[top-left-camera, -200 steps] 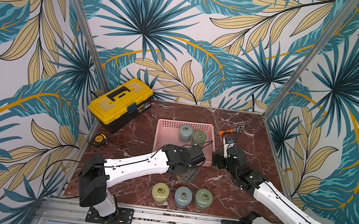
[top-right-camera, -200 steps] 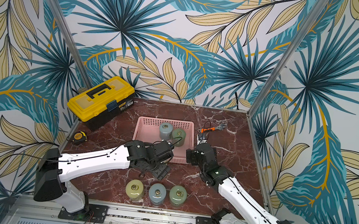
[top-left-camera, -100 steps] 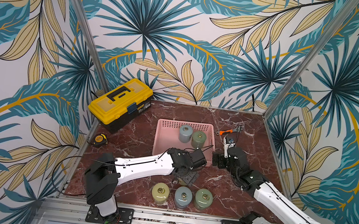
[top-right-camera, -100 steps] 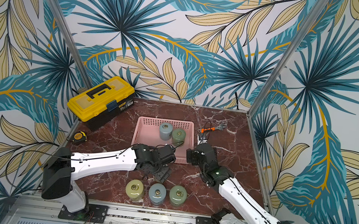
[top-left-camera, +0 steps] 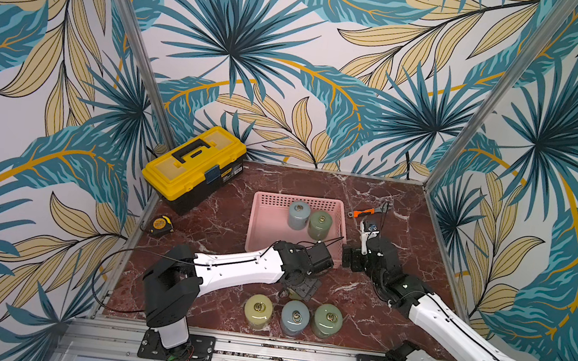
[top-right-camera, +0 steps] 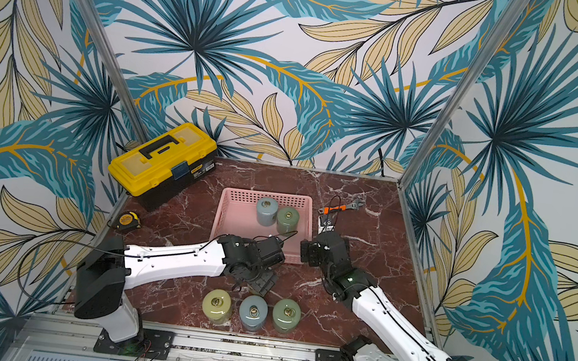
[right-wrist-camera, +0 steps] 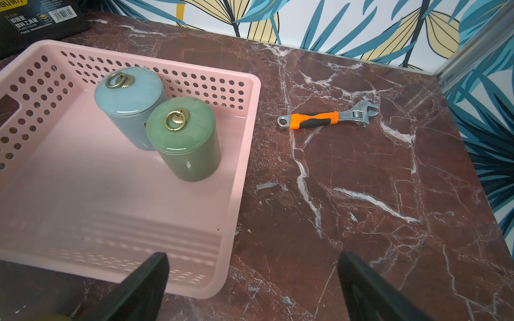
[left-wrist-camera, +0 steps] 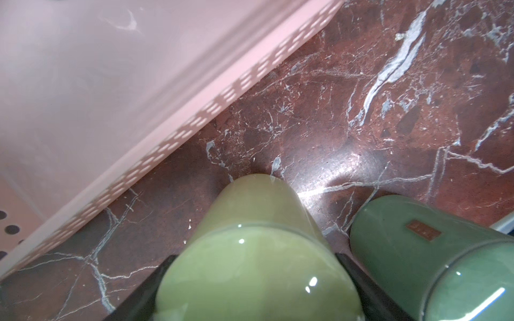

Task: Take the tea canister out of the basket
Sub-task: Place the tea canister at the center of the board.

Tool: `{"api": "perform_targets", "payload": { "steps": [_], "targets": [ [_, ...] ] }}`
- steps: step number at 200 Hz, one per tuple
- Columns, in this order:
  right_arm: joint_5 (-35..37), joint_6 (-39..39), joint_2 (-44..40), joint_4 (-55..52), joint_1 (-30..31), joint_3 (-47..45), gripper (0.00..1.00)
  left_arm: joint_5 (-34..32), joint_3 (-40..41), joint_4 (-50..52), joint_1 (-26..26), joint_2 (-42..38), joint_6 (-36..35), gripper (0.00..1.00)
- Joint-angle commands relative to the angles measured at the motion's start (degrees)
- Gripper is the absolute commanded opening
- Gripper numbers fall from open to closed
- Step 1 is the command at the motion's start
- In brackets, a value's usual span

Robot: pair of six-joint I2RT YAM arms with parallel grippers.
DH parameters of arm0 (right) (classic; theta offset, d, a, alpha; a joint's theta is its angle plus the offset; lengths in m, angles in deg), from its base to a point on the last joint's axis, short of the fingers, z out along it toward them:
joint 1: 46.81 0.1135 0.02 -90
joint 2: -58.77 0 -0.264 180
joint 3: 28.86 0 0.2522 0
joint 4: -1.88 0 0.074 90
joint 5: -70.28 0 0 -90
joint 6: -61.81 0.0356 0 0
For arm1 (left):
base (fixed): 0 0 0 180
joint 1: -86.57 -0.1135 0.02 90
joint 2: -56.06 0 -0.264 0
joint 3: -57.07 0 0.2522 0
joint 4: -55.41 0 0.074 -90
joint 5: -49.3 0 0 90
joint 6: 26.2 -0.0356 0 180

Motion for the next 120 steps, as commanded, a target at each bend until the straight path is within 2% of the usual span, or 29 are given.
{"api": "perform_targets", "payload": {
  "steps": [1,120],
  "targets": [
    [0.85,0.67,-0.84,1.02,-0.18,-1.24,0.99,-0.54,1.21,-3.01,0.24,-0.33,0.66,0.44],
    [0.81,0.77,-0.95,1.05,-0.19,-1.24,0.99,0.31,3.36,-5.04,0.34,0.65,1.79,0.44]
  ]
}}
